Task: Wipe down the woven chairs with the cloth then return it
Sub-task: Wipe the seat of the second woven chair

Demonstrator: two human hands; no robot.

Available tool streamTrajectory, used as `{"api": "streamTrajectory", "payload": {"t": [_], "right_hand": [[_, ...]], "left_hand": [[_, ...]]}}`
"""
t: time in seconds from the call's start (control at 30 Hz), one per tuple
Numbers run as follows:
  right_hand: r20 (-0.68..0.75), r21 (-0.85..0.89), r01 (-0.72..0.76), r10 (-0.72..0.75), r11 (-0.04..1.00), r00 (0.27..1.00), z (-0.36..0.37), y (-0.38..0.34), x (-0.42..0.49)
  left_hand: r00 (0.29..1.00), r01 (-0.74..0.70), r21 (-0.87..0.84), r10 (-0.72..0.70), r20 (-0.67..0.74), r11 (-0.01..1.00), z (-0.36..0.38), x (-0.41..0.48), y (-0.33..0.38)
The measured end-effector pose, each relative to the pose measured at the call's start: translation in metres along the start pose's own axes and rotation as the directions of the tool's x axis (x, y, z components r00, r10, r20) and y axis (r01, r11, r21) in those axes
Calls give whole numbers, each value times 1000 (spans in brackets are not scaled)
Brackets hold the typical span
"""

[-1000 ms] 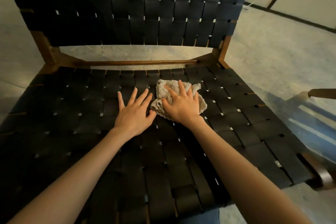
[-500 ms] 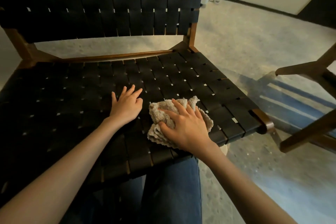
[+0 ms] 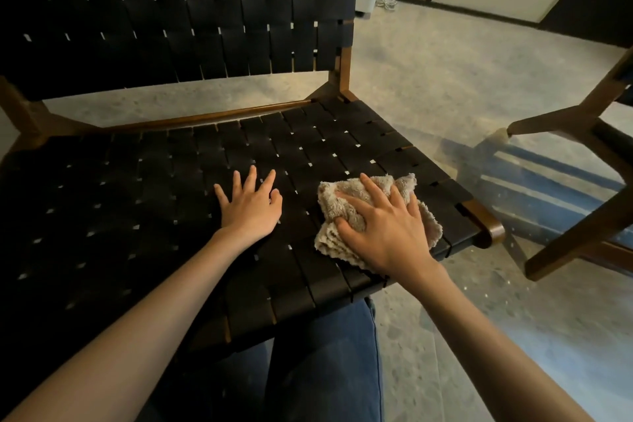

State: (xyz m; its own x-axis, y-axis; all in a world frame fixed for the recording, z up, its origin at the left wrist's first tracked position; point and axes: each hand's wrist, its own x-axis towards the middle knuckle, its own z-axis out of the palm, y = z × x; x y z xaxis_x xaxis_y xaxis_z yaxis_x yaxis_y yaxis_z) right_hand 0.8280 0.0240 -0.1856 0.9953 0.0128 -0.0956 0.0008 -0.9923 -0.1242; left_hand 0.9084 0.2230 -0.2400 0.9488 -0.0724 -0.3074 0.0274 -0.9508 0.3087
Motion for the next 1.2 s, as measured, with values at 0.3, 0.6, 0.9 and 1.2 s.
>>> {"api": "streamTrajectory", "payload": {"t": [0.3,0.6,0.9,1.2], "right_hand": [[25,-56,10,-9,998,1000,31,-19,86],[-5,-26,23,-23,999,1000,56,-36,196],[-30,-28,135,-136,990,990,60,-40,271],[-168,-64,-149,136,987,976,47,-11,294]], "left_hand": [[997,-15,-16,14,-70,1000,3,30,1],[976,3,-5,-4,-220,1000,6,63,-6],[953,-40,49,53,-299,998,16,72,-5],[952,-43,42,54,-303,998,18,76,-8]]}}
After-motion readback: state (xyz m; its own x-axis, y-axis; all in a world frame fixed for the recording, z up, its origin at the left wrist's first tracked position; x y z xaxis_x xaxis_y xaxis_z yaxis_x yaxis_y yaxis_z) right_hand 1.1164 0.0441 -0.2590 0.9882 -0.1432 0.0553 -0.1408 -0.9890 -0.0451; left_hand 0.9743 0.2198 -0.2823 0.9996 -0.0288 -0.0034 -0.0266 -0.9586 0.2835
